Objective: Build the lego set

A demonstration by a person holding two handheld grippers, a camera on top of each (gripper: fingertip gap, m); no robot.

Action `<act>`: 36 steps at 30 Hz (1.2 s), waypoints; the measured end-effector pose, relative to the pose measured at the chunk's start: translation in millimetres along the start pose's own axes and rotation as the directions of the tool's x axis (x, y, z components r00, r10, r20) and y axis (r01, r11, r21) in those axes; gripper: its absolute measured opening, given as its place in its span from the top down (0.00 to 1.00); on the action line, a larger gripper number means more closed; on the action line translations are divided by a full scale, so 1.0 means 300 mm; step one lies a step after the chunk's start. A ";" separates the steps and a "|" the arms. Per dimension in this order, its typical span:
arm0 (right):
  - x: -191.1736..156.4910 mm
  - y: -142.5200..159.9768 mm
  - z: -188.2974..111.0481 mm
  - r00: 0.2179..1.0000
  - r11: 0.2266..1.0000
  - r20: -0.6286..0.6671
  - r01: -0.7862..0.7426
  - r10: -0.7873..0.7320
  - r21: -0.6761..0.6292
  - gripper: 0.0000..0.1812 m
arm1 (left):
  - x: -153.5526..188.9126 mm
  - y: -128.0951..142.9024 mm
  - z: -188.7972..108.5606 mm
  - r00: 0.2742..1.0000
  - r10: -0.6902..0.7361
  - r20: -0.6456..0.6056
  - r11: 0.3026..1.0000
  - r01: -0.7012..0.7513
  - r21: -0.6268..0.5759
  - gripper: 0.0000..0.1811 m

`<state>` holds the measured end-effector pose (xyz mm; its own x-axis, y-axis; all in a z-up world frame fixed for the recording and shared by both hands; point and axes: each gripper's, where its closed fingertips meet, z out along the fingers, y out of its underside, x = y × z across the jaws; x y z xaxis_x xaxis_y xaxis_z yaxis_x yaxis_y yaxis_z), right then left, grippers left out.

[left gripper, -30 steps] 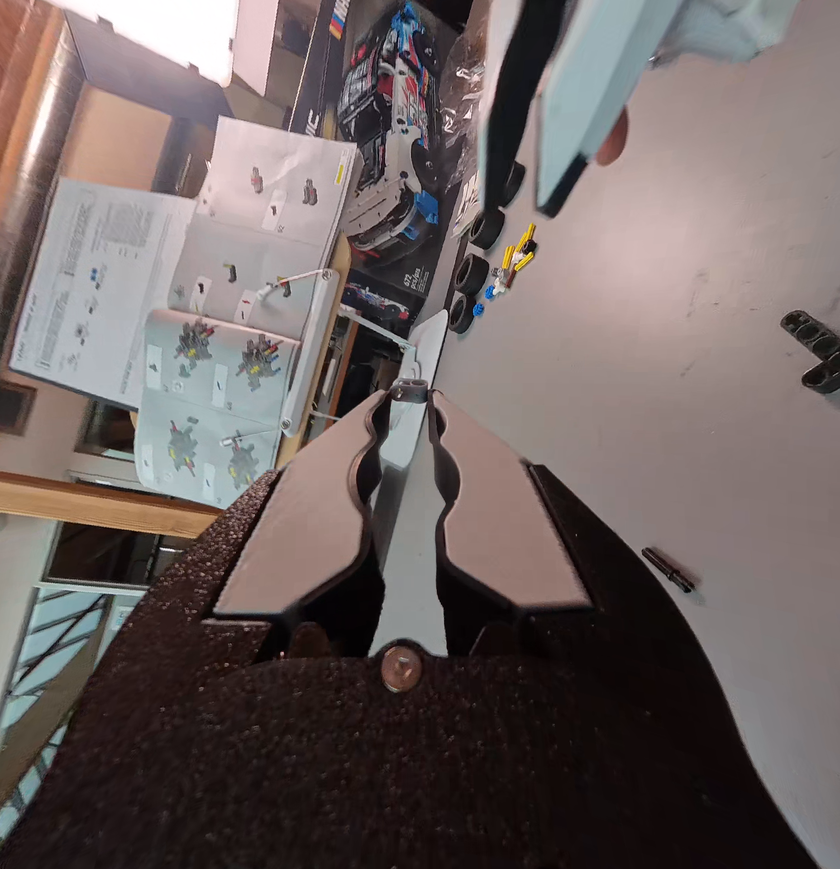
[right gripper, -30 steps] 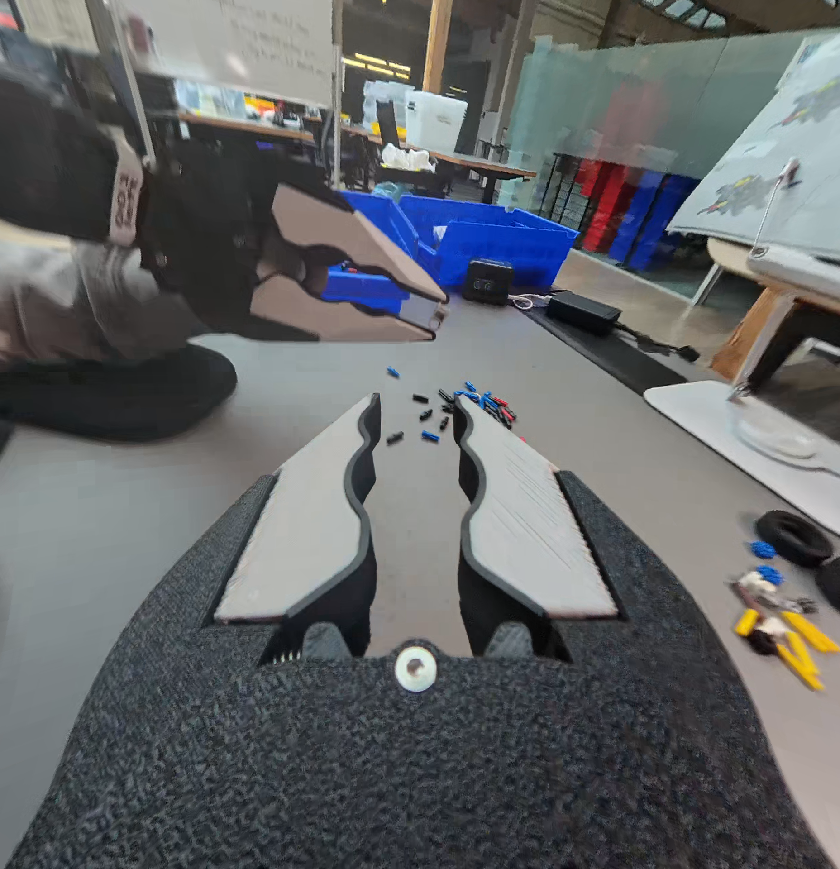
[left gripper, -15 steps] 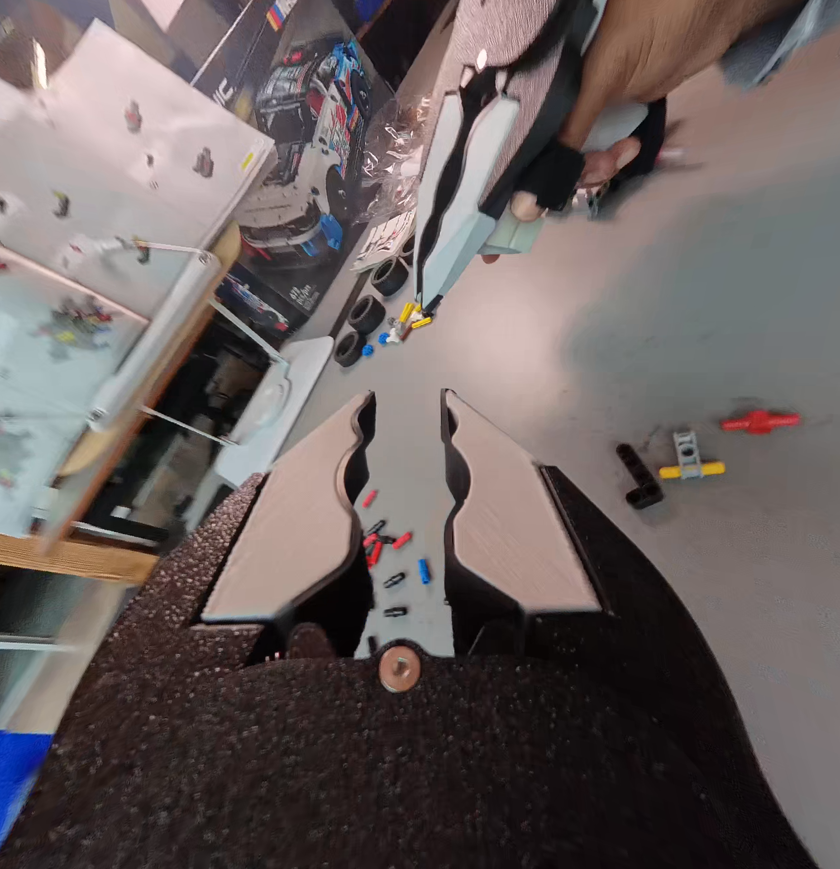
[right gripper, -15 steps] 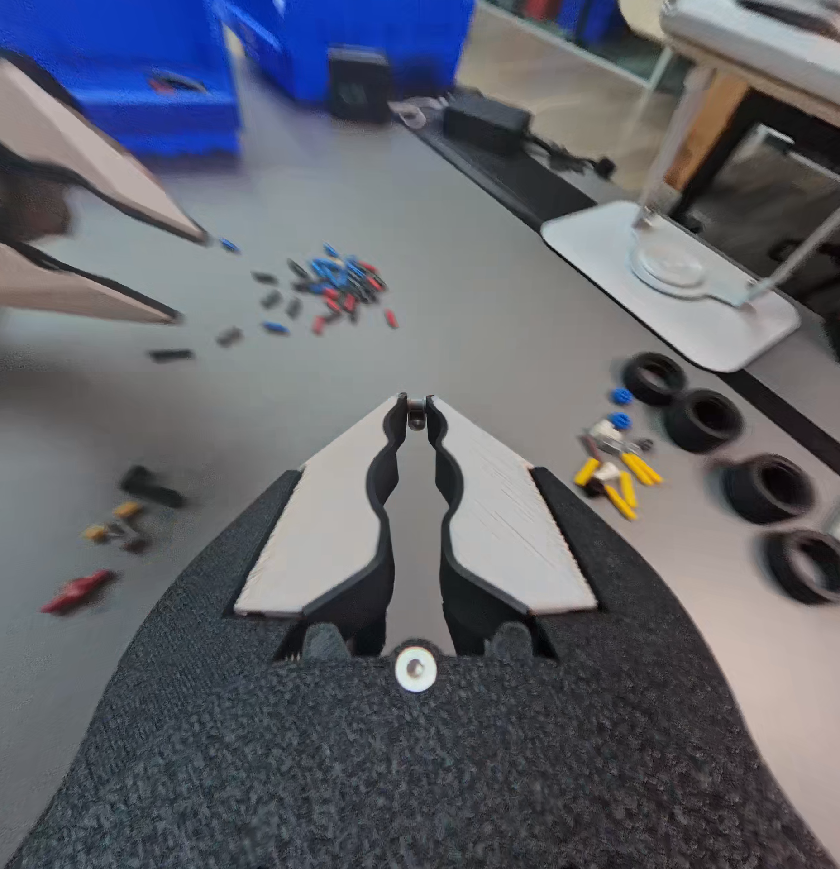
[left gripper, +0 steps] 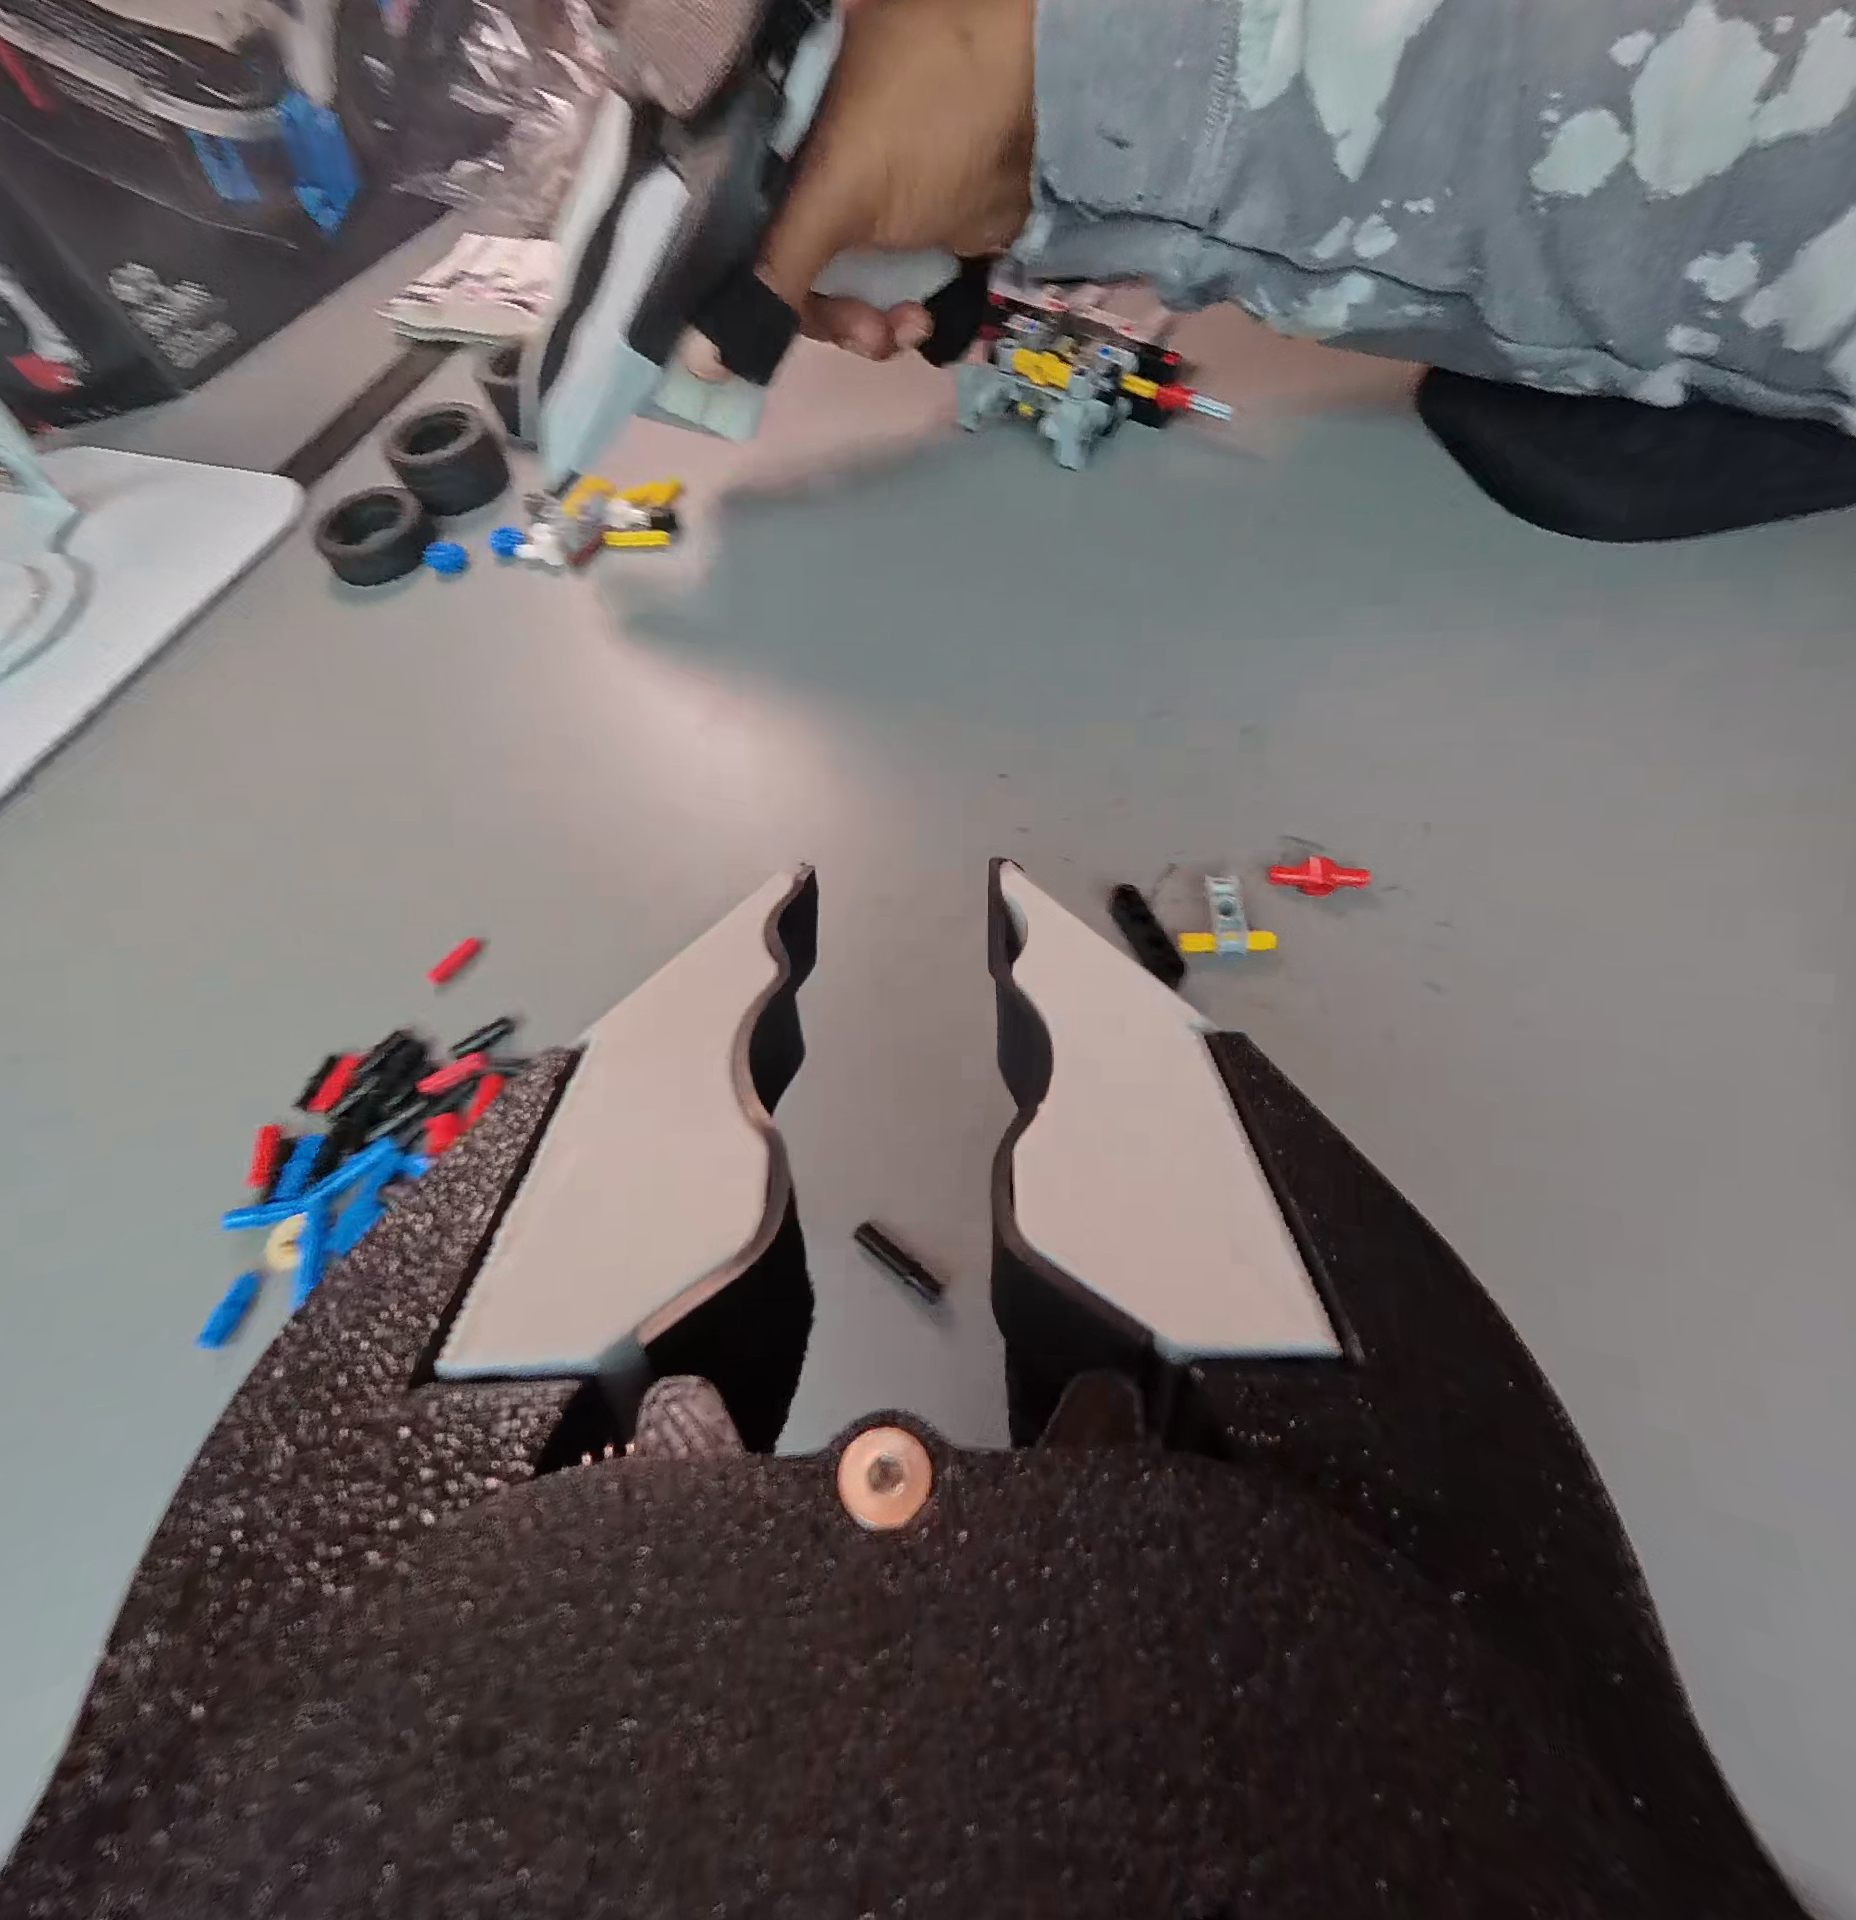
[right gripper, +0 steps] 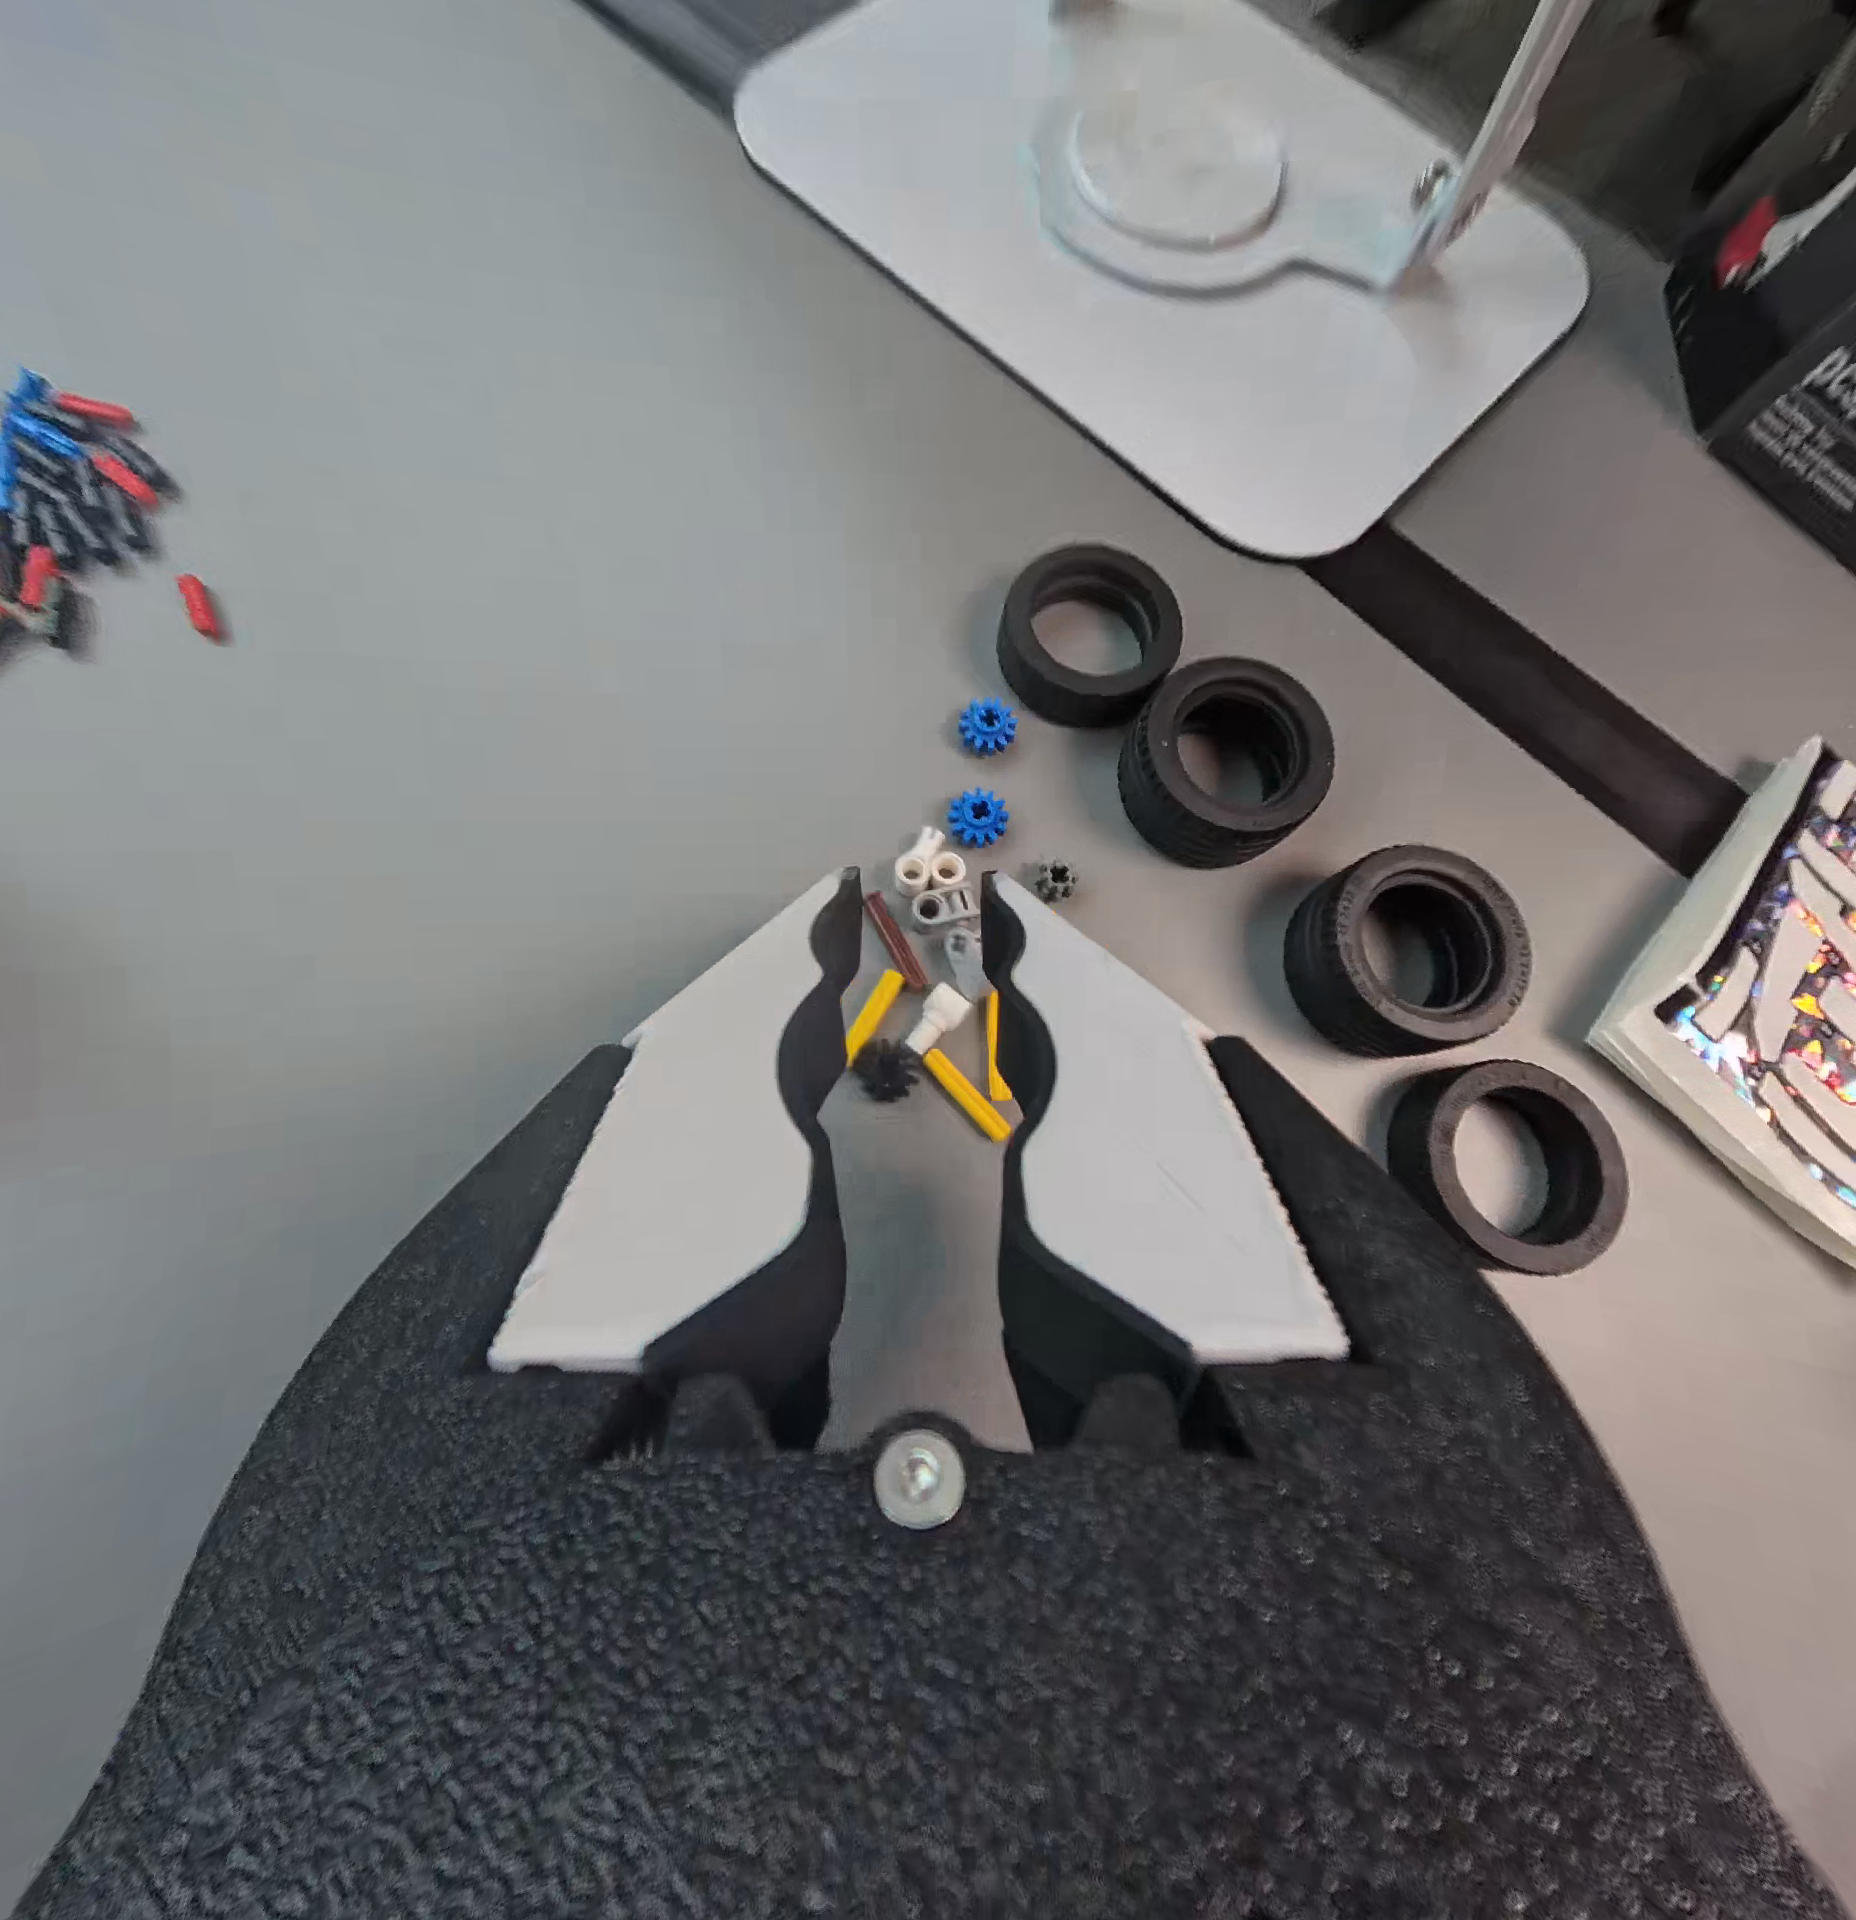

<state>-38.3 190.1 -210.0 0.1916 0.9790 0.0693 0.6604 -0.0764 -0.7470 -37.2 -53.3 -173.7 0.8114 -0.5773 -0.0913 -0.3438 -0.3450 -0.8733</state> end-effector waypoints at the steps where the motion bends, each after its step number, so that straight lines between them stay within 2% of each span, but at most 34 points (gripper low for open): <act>1: -0.030 -0.034 -0.032 1.000 0.998 0.018 0.020 -0.021 0.066 0.86 | 0.046 0.013 0.010 0.997 -0.006 -0.082 1.000 0.004 -0.023 0.83; 3: -0.137 -0.083 -0.109 0.991 0.981 0.095 0.073 -0.091 0.178 0.86 | 0.128 0.041 0.030 0.977 -0.027 -0.210 0.997 0.011 -0.077 0.83; 5: -0.288 -0.075 -0.182 0.957 0.965 0.211 0.153 -0.198 0.211 0.87 | 0.194 0.078 0.050 0.956 -0.033 -0.293 0.990 -0.010 -0.144 0.84; 9: -0.506 0.023 -0.265 0.871 0.905 0.257 0.376 -0.419 0.201 0.89 | 0.224 0.141 0.093 0.957 0.025 -0.288 0.967 -0.096 -0.237 0.85; 10: -0.556 0.044 -0.280 0.854 0.894 0.274 0.396 -0.442 0.208 0.90 | 0.232 0.151 0.100 0.955 0.029 -0.295 0.962 -0.108 -0.252 0.85; 12: -0.646 0.074 -0.307 0.828 0.886 0.322 0.398 -0.458 0.237 0.90 | 0.234 0.162 0.114 0.957 0.047 -0.286 0.955 -0.127 -0.269 0.92; 14: -0.691 0.083 -0.322 0.819 0.875 0.327 0.391 -0.472 0.284 0.90 | 0.204 0.163 0.110 0.966 0.098 -0.240 0.942 -0.168 -0.292 0.93; 16: -0.687 0.084 -0.324 0.824 0.868 0.307 0.386 -0.477 0.311 0.90 | 0.133 0.102 0.068 0.982 0.127 -0.140 0.957 -0.159 -0.242 0.93; 17: -0.679 0.090 -0.325 0.823 0.870 0.314 0.383 -0.474 0.309 0.90 | 0.069 0.052 0.025 0.993 0.108 -0.049 0.974 -0.115 -0.196 0.93; 19: -0.678 0.113 -0.336 0.800 0.871 0.357 0.390 -0.482 0.299 0.90 | -0.125 -0.038 -0.117 0.969 0.074 0.235 0.994 -0.052 -0.101 0.93; 21: -0.722 0.192 -0.357 0.720 0.875 0.499 0.421 -0.483 0.239 0.88 | -0.331 -0.055 -0.324 0.840 0.044 0.540 0.998 -0.009 -0.068 0.93; 23: -0.751 0.250 -0.362 0.666 0.856 0.550 0.473 -0.503 0.210 0.88 | -0.494 0.020 -0.547 0.640 0.033 0.768 0.989 0.092 -0.120 0.93; 24: -0.763 0.271 -0.359 0.648 0.842 0.557 0.500 -0.520 0.204 0.88 | -0.552 0.084 -0.651 0.536 0.050 0.843 0.971 0.170 -0.166 0.93; 26: -0.782 0.290 -0.346 0.635 0.827 0.556 0.529 -0.536 0.193 0.88 | -0.616 0.217 -0.808 0.395 0.068 0.916 0.916 0.339 -0.214 0.92; 28: -0.805 0.293 -0.334 0.628 0.825 0.563 0.532 -0.536 0.193 0.89 | -0.637 0.319 -0.883 0.343 0.036 0.939 0.866 0.458 -0.201 0.92; 30: -0.820 0.282 -0.316 0.634 0.826 0.555 0.528 -0.538 0.198 0.89 | -0.643 0.369 -0.910 0.329 0.021 0.944 0.843 0.501 -0.193 0.88; 33: -0.837 0.281 -0.294 0.632 0.823 0.558 0.537 -0.537 0.185 0.89 | -0.636 0.334 -0.865 0.365 -0.012 0.931 0.876 0.453 -0.167 0.81; 34: -0.844 0.278 -0.292 0.628 0.818 0.555 0.543 -0.546 0.190 0.90 | -0.625 0.295 -0.818 0.411 -0.017 0.912 0.900 0.404 -0.165 0.80; 36: -0.856 0.283 -0.289 0.615 0.802 0.553 0.568 -0.562 0.183 0.96 | -0.570 0.192 -0.661 0.569 -0.057 0.821 0.951 0.281 -0.129 0.80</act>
<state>31.7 -84.4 -233.9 -0.6548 0.7497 0.0962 0.5060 0.5293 -0.6811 -289.6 -121.3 -113.5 0.8689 0.2987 -0.3946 -0.1594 -0.5858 -0.7946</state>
